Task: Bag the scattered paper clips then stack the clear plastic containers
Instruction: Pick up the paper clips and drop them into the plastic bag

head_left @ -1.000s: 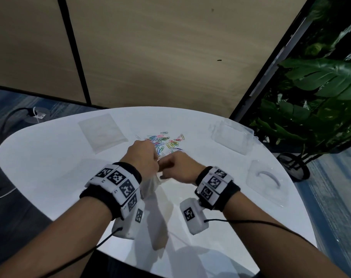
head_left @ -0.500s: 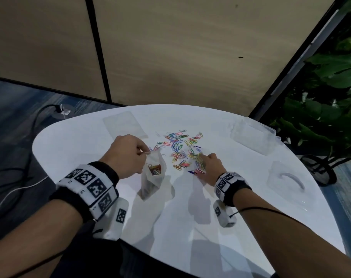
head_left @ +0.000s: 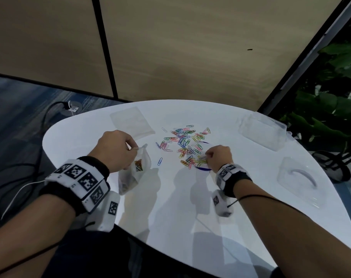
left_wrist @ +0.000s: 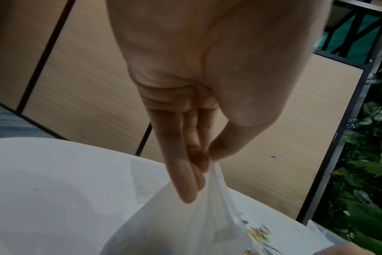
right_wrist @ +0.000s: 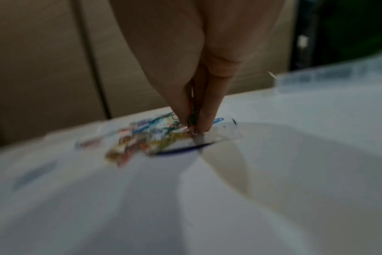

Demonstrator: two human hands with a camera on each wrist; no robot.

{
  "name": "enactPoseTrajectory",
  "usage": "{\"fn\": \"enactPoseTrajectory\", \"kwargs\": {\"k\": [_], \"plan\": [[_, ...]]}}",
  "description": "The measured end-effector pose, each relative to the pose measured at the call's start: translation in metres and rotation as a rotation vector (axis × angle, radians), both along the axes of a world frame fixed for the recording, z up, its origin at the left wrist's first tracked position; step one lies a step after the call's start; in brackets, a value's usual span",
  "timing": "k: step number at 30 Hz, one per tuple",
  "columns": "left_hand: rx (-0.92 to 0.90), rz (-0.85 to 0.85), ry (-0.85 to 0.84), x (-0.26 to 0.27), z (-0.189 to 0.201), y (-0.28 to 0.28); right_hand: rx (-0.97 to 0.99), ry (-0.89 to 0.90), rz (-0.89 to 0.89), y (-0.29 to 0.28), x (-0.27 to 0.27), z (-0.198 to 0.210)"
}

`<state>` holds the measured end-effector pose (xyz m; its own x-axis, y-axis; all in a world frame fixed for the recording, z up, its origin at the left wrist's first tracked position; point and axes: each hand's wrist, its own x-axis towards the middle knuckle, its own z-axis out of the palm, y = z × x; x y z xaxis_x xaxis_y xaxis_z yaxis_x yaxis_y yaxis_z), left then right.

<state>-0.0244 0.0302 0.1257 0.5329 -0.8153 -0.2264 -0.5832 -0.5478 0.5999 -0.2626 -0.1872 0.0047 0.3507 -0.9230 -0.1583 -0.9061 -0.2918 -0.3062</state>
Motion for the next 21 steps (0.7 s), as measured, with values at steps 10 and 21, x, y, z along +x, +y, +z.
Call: {"fn": "enactPoseTrajectory", "kwargs": {"k": [10,21], "plan": [[0.039,-0.015,0.014,-0.005,0.0,-0.017,1.037,-1.256,-0.38,0.023,0.034,0.084],[0.012,-0.002,0.118,-0.004,-0.006,-0.023,0.946,-0.957,-0.122,0.106,0.108,0.081]]}}
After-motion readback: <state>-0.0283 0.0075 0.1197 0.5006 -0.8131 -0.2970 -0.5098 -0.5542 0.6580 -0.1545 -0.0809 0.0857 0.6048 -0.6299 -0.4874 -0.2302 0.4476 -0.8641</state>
